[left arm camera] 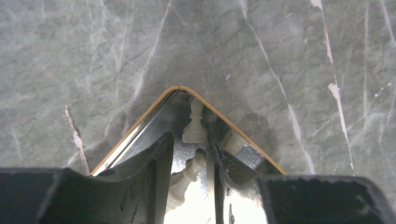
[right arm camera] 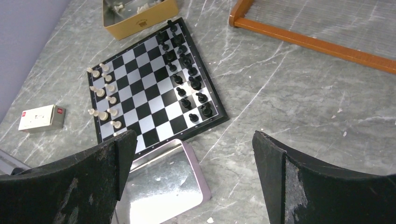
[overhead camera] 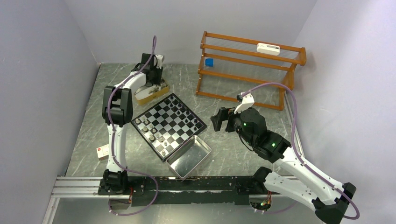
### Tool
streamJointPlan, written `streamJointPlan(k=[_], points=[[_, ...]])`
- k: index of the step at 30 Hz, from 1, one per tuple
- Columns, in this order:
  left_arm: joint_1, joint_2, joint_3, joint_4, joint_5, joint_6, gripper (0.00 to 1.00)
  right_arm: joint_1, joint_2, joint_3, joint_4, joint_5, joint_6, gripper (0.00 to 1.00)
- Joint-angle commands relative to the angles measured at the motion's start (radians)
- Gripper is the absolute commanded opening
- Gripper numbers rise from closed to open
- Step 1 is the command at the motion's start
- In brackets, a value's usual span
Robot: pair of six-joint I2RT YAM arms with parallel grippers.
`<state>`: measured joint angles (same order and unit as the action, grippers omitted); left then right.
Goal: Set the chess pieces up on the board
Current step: Pick up the chess piece from the storage box.
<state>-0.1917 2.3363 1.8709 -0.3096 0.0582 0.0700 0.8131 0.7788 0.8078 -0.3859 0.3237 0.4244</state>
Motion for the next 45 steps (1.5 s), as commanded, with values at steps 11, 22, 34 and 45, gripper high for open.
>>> streamJointPlan(k=[11,22,34,45], points=[[-0.012,0.052,0.03,0.026,0.008,0.022,0.32,0.001,-0.015,0.019,0.024,0.028,-0.016,1.0],[-0.025,-0.014,0.004,0.013,-0.021,0.007,0.24,0.001,-0.017,0.006,0.041,0.004,-0.011,1.0],[-0.023,-0.146,-0.061,-0.012,-0.029,-0.064,0.24,0.001,-0.007,0.017,0.04,-0.021,0.08,1.0],[-0.023,-0.377,-0.196,-0.064,0.099,-0.14,0.23,0.0,0.07,0.061,0.031,-0.044,0.157,1.0]])
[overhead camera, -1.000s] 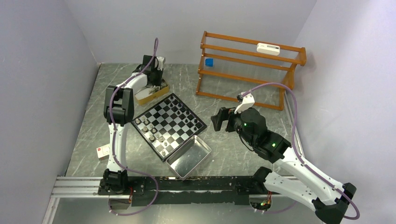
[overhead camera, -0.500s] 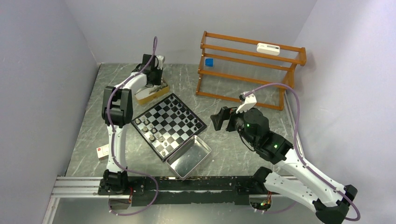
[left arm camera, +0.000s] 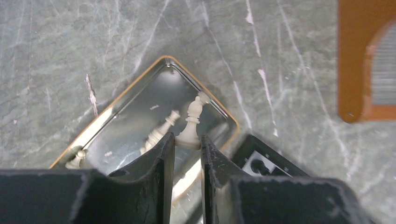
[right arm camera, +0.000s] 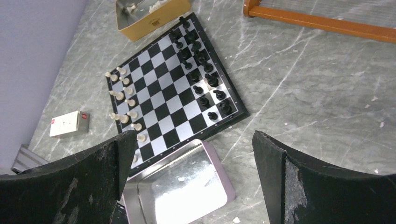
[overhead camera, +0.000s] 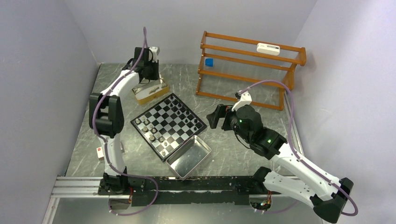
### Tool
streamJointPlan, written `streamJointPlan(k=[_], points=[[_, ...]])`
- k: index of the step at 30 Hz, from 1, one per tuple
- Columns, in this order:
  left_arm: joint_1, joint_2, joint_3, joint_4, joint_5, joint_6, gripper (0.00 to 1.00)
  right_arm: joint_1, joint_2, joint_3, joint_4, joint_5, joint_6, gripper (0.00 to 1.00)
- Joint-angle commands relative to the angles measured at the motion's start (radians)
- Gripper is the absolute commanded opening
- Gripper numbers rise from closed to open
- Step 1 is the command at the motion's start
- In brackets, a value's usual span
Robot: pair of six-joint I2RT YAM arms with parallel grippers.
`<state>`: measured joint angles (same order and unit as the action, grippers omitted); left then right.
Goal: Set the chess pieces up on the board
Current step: Place the chess piece on the chessboard.
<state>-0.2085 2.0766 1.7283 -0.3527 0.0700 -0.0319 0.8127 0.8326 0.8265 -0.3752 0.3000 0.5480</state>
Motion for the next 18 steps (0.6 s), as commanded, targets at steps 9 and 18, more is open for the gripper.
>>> streamJointPlan(k=[9,18], points=[[-0.025,-0.359,-0.241,-0.056,0.367,-0.09,0.21,-0.079,0.092,0.031,0.194,-0.307,0.084,0.88],[-0.103,-0.65,-0.516,-0.034,0.54,-0.133,0.2,-0.194,0.131,-0.079,0.487,-0.598,0.261,0.48]])
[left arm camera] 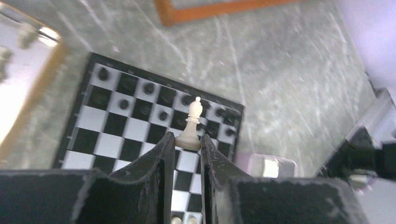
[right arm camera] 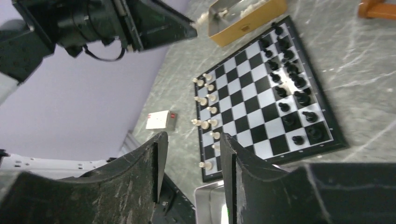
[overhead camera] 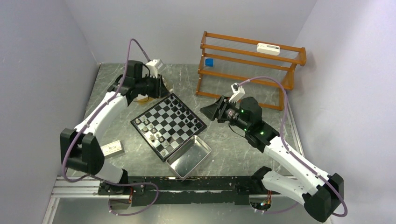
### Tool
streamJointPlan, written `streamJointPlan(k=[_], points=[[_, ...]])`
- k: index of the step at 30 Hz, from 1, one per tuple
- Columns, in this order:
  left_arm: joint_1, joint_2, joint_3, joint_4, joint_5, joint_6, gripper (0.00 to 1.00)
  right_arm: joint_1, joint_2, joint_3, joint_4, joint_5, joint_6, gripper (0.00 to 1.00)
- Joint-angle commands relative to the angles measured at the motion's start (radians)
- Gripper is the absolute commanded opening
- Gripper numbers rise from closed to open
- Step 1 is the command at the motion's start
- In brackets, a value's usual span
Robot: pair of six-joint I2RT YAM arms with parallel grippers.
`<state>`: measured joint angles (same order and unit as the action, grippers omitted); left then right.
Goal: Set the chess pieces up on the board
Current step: Place the chess piece on the chessboard.
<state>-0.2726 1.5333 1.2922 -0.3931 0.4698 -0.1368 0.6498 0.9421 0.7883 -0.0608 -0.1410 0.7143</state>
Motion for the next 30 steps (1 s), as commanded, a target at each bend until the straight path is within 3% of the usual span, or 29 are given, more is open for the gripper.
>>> streamJointPlan(k=[1,9,13,20,30], points=[[-0.052,-0.133,-0.107,0.005,0.152,-0.028,0.21,-0.033,0.032,-0.044,0.189,-0.169,0.101,0.46],[-0.119,-0.294,-0.253,0.052,0.241,-0.044,0.21,-0.036,0.139,-0.043,0.278,-0.272,0.163,0.45],[-0.13,-0.334,-0.294,0.073,0.277,-0.044,0.21,-0.036,0.213,-0.027,0.307,-0.333,0.197,0.52],[-0.147,-0.346,-0.331,0.094,0.32,-0.042,0.21,-0.035,0.299,-0.023,0.408,-0.428,0.246,0.54],[-0.179,-0.361,-0.361,0.1,0.329,-0.027,0.21,-0.017,0.386,0.009,0.417,-0.473,0.248,0.51]])
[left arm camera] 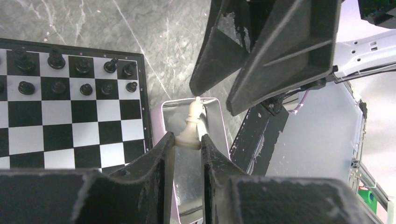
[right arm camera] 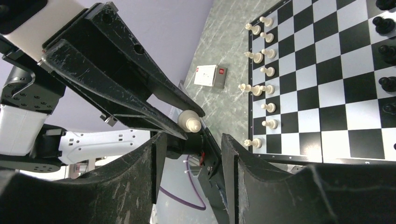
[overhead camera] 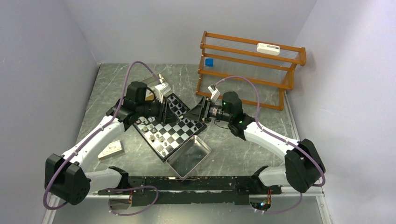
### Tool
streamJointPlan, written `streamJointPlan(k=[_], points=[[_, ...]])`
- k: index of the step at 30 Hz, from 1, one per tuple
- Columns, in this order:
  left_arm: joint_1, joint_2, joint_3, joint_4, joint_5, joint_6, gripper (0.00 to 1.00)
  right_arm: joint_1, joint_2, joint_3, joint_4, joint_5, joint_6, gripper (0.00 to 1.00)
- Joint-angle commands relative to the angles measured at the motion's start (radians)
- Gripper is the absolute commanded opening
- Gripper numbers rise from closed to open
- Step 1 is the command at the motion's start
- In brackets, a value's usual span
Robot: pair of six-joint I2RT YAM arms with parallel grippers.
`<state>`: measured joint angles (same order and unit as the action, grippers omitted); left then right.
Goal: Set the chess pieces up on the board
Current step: Place the chess piece on the chessboard.
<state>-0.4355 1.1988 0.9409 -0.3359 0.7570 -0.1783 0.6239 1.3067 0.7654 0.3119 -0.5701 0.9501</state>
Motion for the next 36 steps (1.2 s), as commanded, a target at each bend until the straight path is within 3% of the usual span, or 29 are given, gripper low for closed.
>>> streamJointPlan(k=[1,9,24,36], points=[[-0.018,-0.029,-0.01,0.04,0.04,0.017,0.21,0.012,0.025,0.031,0.05,-0.042,0.015,0.5],[-0.03,-0.038,-0.019,0.042,0.048,0.024,0.21,0.018,0.032,0.024,0.075,-0.037,0.03,0.46],[-0.045,-0.04,-0.024,0.037,0.015,0.035,0.21,0.034,0.038,0.004,0.098,-0.051,0.039,0.28],[-0.045,-0.044,-0.041,0.057,-0.001,0.023,0.21,0.036,0.03,-0.01,0.079,-0.049,0.033,0.3]])
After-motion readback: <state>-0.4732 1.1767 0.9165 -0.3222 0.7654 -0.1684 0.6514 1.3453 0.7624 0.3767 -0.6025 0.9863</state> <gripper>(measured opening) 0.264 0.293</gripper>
